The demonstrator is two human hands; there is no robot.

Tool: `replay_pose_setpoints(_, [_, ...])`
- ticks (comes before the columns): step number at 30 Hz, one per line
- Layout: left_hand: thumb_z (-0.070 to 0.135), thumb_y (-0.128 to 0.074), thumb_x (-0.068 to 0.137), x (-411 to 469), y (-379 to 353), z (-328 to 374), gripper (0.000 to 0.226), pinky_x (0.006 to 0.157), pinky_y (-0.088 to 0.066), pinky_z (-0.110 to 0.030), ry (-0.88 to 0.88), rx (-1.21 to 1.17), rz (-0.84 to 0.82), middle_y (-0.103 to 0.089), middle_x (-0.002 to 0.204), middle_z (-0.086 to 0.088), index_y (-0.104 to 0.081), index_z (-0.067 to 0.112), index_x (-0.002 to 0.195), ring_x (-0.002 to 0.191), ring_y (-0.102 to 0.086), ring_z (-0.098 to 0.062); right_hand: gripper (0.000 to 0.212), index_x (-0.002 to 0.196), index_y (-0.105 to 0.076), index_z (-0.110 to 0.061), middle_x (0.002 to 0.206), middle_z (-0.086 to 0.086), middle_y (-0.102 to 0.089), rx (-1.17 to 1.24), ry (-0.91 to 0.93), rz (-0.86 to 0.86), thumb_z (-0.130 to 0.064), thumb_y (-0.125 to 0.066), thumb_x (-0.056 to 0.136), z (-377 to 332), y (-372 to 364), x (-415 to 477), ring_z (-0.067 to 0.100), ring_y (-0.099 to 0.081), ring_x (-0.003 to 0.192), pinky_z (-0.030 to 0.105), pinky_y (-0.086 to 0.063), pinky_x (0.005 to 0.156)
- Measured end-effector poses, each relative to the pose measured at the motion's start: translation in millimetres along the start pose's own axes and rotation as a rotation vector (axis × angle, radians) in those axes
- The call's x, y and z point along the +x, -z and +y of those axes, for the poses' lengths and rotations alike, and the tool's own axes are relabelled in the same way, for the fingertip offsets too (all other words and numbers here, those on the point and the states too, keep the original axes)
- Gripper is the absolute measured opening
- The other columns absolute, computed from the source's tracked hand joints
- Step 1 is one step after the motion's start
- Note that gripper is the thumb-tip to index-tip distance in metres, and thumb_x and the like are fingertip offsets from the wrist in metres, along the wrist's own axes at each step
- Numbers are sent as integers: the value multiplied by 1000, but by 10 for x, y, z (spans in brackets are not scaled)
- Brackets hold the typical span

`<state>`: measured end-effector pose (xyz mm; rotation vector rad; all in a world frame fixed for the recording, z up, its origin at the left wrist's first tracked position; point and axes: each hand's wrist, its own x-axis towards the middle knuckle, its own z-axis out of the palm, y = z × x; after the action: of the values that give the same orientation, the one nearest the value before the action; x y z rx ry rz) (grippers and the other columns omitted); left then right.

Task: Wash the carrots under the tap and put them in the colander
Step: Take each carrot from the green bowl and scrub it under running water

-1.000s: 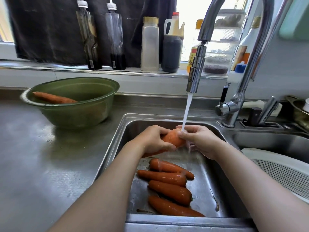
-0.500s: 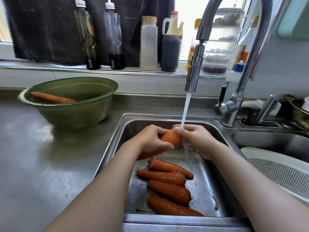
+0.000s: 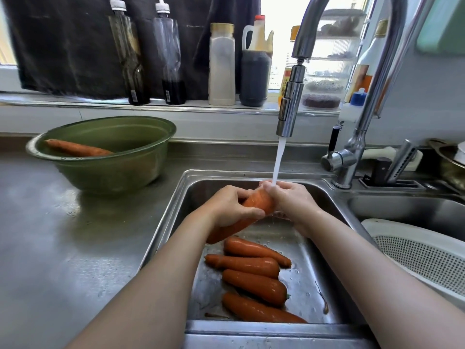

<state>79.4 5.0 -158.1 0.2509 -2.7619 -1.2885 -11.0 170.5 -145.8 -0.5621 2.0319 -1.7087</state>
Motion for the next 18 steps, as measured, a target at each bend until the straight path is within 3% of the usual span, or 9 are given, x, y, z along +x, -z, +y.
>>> replay_pose_setpoints(2, [50,-83,80,2,0,-32,49,99,-56,-47,12,2,-4,-76,104,12,-71,38,126,100,-71,-14,22,119,-73,-24,113,10,-72,-71,-6,-33,-35,-65,101,-20,26,-16,30,-75,90,31,-61,64])
replay_pose_setpoints(6, [50,-84,78,-25,21,-49,54,100,-56,-45,29,25,-23,-75,110,12,-70,37,129,103,-70,-13,30,134,-65,-20,120,13,-71,14,-111,-278,-17,-60,105,-33,158,-60,26,-78,90,33,-61,69])
replay_pose_setpoints(8, [45,-84,81,-32,14,-5,50,99,-57,-41,19,35,-29,-76,107,11,-71,35,128,100,-71,-10,28,130,-68,-20,117,12,-73,20,-81,-224,-17,-63,103,-14,138,-62,21,-76,84,30,-59,63])
replay_pose_setpoints(11, [45,-83,82,-34,-10,57,48,97,-57,-42,5,44,-30,-76,106,8,-71,34,127,98,-71,-12,15,110,-76,-27,110,6,-74,-84,-8,-22,-32,-69,99,9,41,-37,26,-74,90,30,-59,59])
replay_pose_setpoints(13, [46,-83,81,-32,-10,46,47,98,-57,-43,9,43,-26,-75,108,8,-71,33,125,100,-70,-14,17,112,-77,-26,110,5,-75,-110,-14,-8,-34,-68,99,18,40,-10,27,-74,89,29,-59,60])
replay_pose_setpoints(16, [46,-85,79,-46,20,-3,58,101,-56,-43,27,58,-26,-72,121,8,-69,31,132,107,-68,-13,21,122,-73,-27,112,7,-75,-99,-79,-192,-24,-64,102,-9,147,-18,24,-74,86,30,-58,66])
replay_pose_setpoints(18, [45,-85,79,-52,34,-19,58,100,-56,-42,28,55,-40,-74,116,10,-68,34,134,105,-69,-12,26,124,-71,-27,107,8,-75,-59,-116,-283,-16,-61,103,-7,209,-36,21,-72,81,32,-56,68])
